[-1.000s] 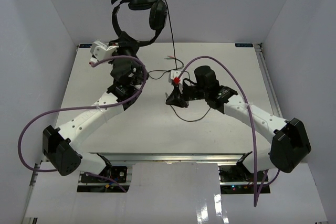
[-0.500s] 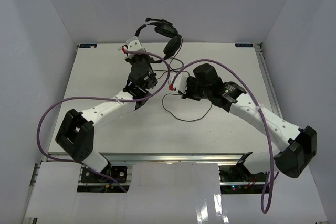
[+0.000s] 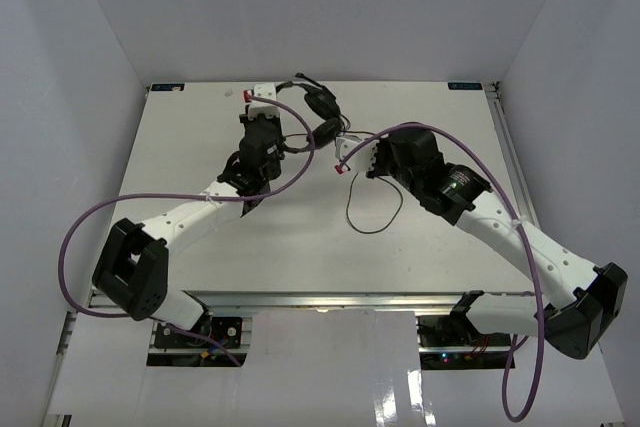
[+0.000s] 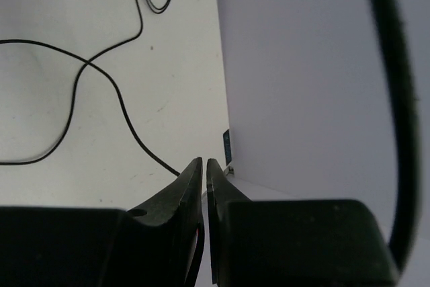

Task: Wrap the headphones

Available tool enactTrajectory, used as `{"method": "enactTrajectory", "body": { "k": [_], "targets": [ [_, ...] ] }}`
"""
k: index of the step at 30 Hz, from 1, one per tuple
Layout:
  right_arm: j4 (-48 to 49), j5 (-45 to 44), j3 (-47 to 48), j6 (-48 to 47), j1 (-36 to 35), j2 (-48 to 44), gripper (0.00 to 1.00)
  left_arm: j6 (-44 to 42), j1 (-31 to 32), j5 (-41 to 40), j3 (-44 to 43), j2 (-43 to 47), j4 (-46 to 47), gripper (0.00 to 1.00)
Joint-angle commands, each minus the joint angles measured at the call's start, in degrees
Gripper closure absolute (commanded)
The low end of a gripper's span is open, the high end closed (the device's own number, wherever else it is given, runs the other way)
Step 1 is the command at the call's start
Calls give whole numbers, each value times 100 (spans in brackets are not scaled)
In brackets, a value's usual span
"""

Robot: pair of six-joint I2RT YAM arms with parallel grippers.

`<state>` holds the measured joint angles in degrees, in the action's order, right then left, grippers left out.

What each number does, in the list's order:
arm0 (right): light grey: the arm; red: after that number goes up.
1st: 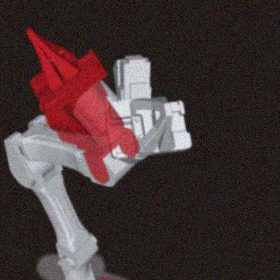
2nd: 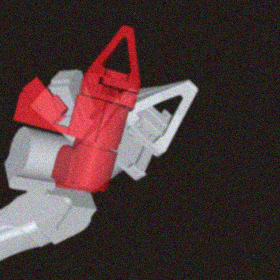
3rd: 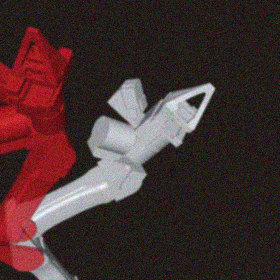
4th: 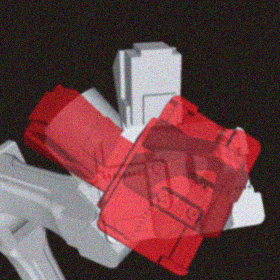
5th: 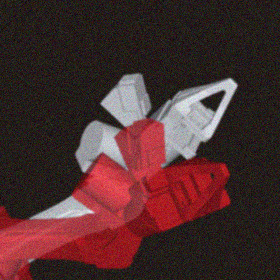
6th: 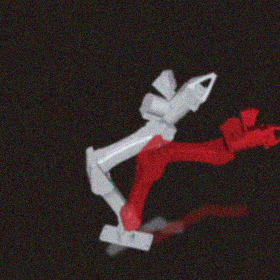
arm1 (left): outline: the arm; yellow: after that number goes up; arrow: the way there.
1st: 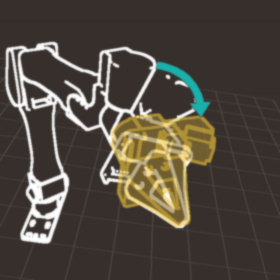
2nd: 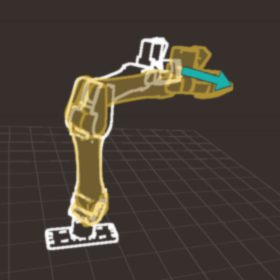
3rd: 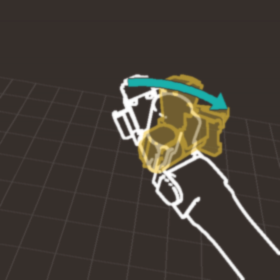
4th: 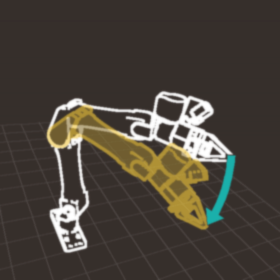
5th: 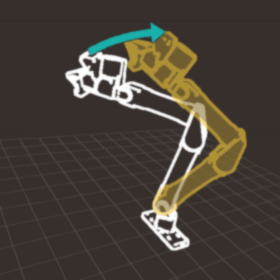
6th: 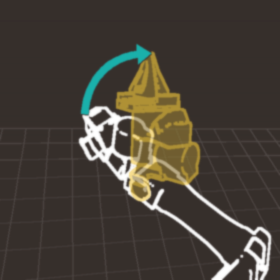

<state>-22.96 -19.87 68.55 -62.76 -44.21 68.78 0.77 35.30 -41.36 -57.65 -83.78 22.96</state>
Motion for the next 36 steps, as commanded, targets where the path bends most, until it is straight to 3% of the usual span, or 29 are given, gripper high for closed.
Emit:
{"method": "enactTrajectory", "body": {
  "k": [1,12,22,36],
  "targets": [
    [569,-50,772,-529,26,66,92,-110,-6,1407,185,616,-541,100],
    [594,1059,1034,-598,27,577,92,-559,-6,4060,576,1322,-581,100],
    [846,1439,1194,-217,507,617,92,-1387,-6,4588,901,2201,-1086,100],
    [679,2794,1510,605,703,1045,91,-1137,-6,5787,984,2805,-1437,100]
  ]
}}
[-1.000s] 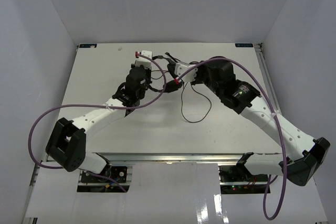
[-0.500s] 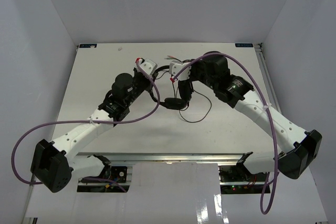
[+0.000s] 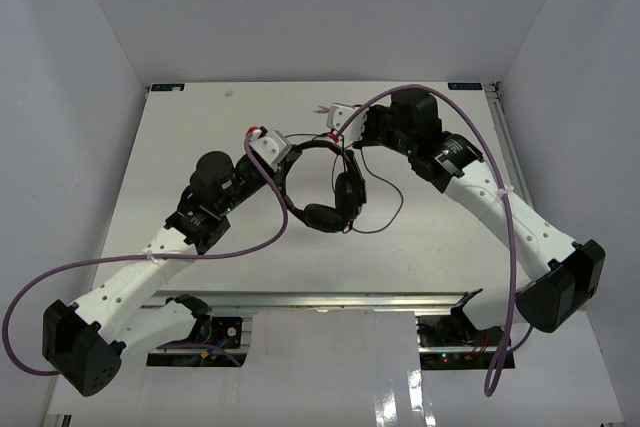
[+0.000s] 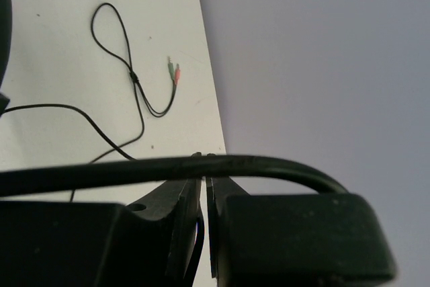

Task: Wrap the headphones

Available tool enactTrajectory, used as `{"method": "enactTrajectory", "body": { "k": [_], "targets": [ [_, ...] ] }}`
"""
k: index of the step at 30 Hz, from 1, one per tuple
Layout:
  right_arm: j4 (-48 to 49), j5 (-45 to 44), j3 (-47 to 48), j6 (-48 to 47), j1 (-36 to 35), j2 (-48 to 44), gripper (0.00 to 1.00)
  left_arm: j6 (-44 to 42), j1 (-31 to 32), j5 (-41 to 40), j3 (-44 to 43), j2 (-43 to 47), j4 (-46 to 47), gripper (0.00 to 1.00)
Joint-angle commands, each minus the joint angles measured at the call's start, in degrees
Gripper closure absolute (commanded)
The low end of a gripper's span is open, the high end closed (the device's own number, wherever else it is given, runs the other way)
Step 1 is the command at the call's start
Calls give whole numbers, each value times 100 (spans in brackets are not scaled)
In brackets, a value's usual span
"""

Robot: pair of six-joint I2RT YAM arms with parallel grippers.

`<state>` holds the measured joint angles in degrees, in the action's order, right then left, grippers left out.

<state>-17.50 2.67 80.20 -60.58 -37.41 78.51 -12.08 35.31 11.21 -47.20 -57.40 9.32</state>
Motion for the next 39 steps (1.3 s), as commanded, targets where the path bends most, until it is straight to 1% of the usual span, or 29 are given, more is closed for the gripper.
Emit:
{"method": "enactTrajectory", "body": {
  "k": [1,8,12,14,16,17,22,24,25,27,30,33,35,39],
  "targets": [
    [127,588,335,435,23,93,91,170,-7,578,-61,161,-89,100],
    [124,910,180,731,163,224,91,404,-7,723,-61,344,-27,100],
    [81,1499,146,1225,629,304,91,658,-7,734,-113,567,85,100],
    [30,1982,103,1532,829,322,91,788,-7,776,-164,638,137,100],
    [-49,2674,67,1719,1113,340,90,1042,-7,846,-286,684,157,100],
    [-93,2695,66,1791,1188,341,90,1142,-7,890,-289,686,191,100],
    [-335,4572,11,2271,1324,399,81,1978,-7,998,-499,557,616,100],
    [-334,5312,20,2563,1324,475,77,2313,-7,855,-564,454,898,100],
    [-297,5870,36,2710,1324,524,76,2434,-7,796,-600,420,987,100],
    [91,6602,-37,3300,1324,640,74,2884,-7,625,-689,263,1182,100],
    [1135,7180,-405,4613,1324,638,66,3277,-7,516,-885,78,1441,100],
    [2946,7406,-759,5813,1318,613,59,3762,-7,482,-1075,-171,1603,100],
    [3604,7487,-926,6548,1313,628,52,4096,-7,418,-1159,-317,1737,100],
    [4949,7630,-1339,7895,1263,662,43,4603,2,76,-1266,-478,2040,100]
  ]
}}
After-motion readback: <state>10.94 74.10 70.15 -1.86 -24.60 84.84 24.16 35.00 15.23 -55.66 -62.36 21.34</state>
